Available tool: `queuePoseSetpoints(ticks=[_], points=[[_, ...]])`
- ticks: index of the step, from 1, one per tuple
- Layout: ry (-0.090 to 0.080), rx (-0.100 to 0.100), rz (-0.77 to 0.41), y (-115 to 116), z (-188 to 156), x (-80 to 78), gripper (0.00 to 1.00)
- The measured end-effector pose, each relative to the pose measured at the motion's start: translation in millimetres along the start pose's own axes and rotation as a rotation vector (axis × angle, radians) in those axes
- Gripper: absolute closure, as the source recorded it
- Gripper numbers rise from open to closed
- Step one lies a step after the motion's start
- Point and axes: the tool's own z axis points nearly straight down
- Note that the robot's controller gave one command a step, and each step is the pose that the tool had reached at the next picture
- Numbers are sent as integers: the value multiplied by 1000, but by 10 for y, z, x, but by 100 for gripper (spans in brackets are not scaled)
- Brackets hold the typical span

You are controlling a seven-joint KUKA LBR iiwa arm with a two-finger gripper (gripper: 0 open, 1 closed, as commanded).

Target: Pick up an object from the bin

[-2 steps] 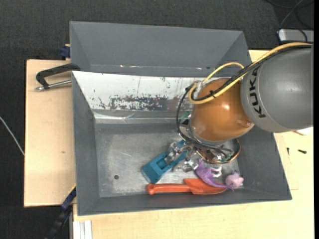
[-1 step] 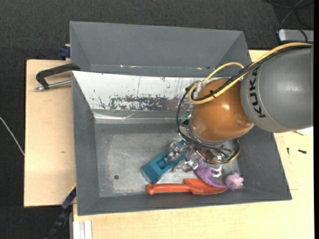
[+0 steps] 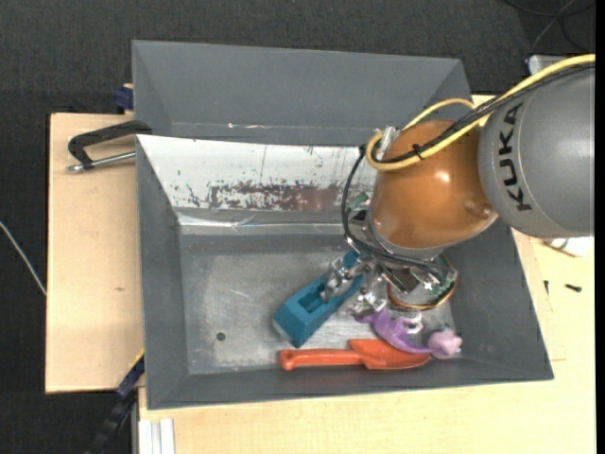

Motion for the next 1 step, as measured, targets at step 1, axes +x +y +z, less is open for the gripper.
queuePoseSetpoints(ticks=[1], points=[[0, 0, 0, 0, 0, 0, 100]])
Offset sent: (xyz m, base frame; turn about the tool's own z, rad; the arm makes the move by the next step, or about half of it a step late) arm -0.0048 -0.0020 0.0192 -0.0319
